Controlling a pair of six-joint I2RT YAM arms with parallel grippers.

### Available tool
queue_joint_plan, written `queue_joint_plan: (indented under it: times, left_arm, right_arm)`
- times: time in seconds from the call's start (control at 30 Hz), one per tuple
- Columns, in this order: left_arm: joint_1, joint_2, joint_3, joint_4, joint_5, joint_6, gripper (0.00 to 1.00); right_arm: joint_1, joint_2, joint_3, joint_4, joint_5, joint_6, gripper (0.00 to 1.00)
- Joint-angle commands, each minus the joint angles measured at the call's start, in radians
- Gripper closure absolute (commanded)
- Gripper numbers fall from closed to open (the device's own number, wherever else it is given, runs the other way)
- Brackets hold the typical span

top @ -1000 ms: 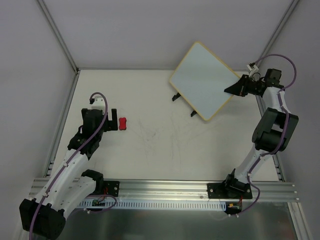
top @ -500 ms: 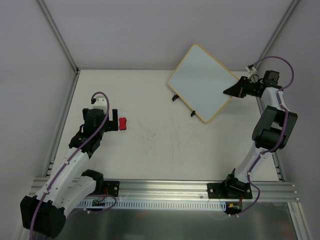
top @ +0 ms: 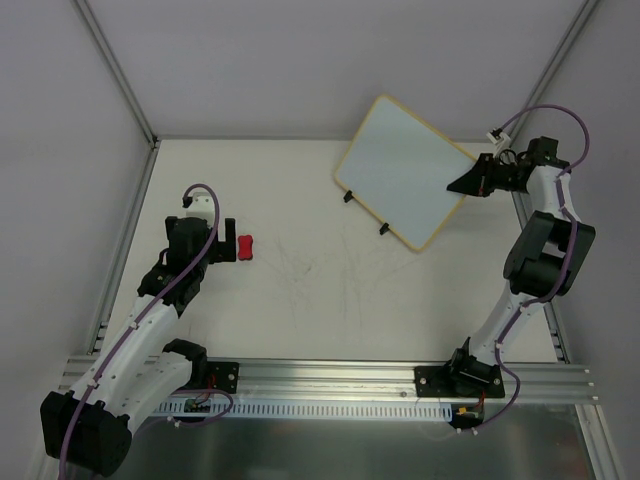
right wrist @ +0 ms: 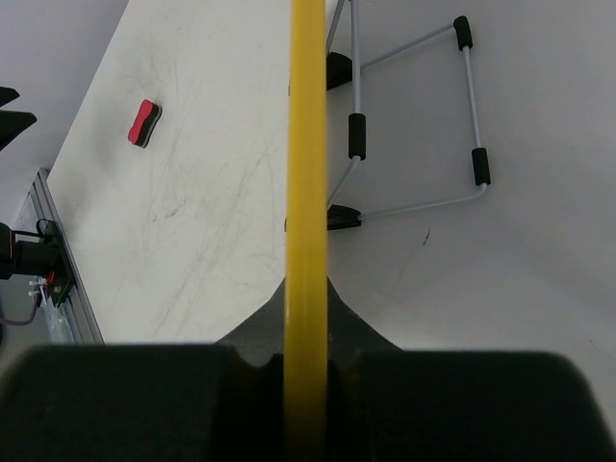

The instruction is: Erase the whiteboard

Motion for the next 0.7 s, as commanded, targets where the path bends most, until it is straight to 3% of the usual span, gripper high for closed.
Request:
queue_joint_plan:
  times: [0.0,0.27,0.67]
  left_arm:
    - [0.003,-0.002,-0.005,0.032,-0.015,0.015,0.01]
    - [0.003,0.001,-0.004,0.032,-0.016,0.015,0.01]
    - [0.001,0.003,-0.004,0.032,-0.01,0.017,0.01]
  right_arm:
    - [0.006,0.008,0.042,-0.045,-0.075,-0.06,0.93]
    - [0.004,0.022,0.033,-0.043,-0.059,-0.039,0.73]
    - [0.0,0.017,0.024,-0.04,-0.016,-0.037,0.61]
